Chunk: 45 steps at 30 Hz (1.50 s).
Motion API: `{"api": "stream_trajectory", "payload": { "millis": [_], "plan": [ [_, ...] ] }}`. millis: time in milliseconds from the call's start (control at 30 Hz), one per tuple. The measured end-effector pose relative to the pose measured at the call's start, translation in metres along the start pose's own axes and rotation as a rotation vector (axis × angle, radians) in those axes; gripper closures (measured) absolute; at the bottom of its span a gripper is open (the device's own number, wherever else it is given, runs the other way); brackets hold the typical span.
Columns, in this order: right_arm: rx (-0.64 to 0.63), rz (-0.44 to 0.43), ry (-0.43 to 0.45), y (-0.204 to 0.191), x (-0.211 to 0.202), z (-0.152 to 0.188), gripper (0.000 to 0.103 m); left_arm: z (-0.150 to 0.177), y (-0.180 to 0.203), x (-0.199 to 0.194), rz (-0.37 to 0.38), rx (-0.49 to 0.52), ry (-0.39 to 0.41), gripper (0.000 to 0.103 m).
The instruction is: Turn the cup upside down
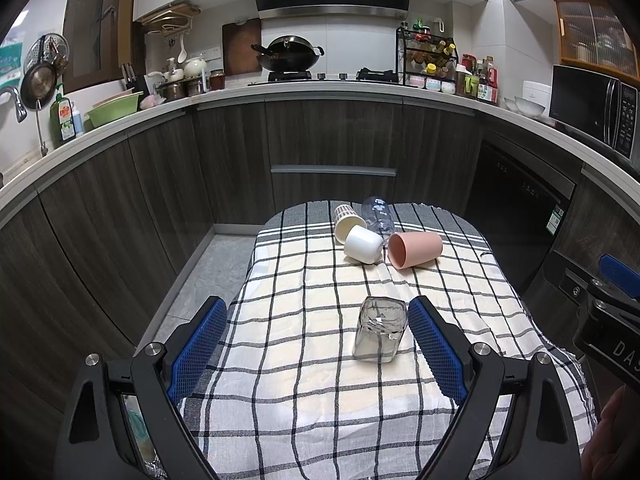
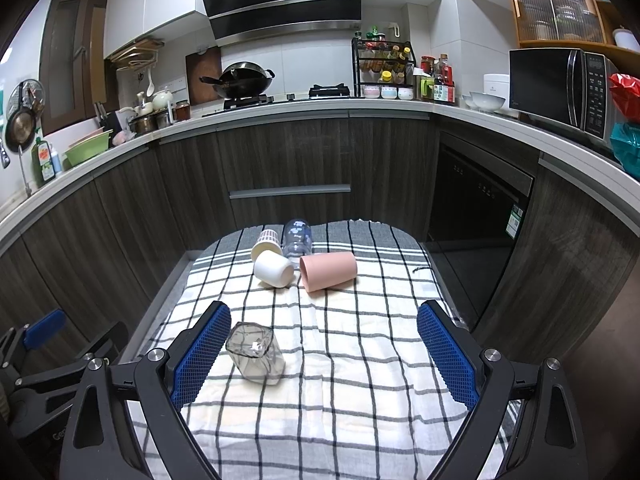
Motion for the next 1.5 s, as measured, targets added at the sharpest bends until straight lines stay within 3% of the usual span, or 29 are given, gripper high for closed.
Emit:
{"api": "stream_trajectory", "payload": {
  "millis": [1400,1500],
  "plan": [
    [0.006,-0.003,-0.006,-0.0054,-0.001,0.0016,0.009,0.0027,-0.0062,0.0058,0.008,-0.011,-0.013,0.01],
    [0.004,-0.004,-0.006,-0.0056,-0.0007,0.002,0.009,0.0031,-0.0058,0.0064,0.009,-0.009,-0.015,0.006]
  ]
}}
Point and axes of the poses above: each gripper's, at about its wrist camera, not at the fingertips, and x roughly the way its jaws point, y to its right, z to its underside, the point moved 8 cm from there along x, roughly the way its jaws point, and after that the axes turned 8 degrees about x, right-handed, at the moved point
